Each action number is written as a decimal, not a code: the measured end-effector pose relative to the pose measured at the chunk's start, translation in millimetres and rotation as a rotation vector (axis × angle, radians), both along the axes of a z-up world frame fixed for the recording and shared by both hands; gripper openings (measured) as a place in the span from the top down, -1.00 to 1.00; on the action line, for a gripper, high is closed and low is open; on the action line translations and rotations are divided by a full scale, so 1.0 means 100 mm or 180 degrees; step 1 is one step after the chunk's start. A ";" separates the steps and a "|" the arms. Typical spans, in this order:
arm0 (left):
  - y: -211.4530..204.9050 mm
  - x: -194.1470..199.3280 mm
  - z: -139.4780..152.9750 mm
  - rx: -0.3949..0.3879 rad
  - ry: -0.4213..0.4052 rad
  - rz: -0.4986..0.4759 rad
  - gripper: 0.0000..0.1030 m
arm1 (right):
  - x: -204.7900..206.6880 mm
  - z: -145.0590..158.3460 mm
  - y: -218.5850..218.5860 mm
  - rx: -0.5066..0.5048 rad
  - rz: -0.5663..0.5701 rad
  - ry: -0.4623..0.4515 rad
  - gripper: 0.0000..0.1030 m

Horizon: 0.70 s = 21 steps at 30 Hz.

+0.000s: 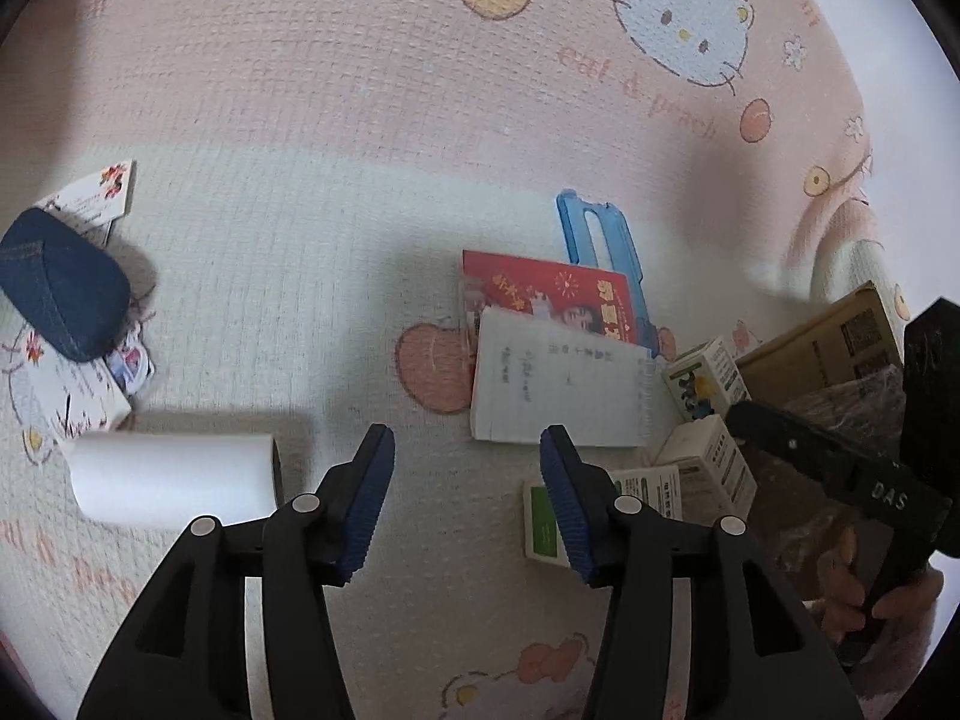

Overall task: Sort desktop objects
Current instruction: 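Move the open right gripper down to the white paper roll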

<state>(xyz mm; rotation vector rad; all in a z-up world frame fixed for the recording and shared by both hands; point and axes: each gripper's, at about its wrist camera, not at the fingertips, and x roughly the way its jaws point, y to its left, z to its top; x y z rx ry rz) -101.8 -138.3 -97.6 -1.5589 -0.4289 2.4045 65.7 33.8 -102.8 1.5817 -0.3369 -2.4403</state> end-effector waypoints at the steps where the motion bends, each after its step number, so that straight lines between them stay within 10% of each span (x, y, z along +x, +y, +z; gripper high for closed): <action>1: 0.01 0.04 0.00 0.0000 -0.0004 -0.0016 -0.06 | 0.04 -0.03 0.03 -0.0117 0.0009 -0.0065 -0.16; 15: 0.35 0.37 -0.10 0.0114 -0.0130 -0.0326 -0.06 | 0.53 -0.18 0.28 -0.0454 -0.0267 -0.0049 -0.15; 21: 0.56 0.45 -0.17 0.0066 -0.0148 -0.0472 -0.06 | 0.62 -0.31 0.18 -0.0465 -0.0143 -0.0116 0.50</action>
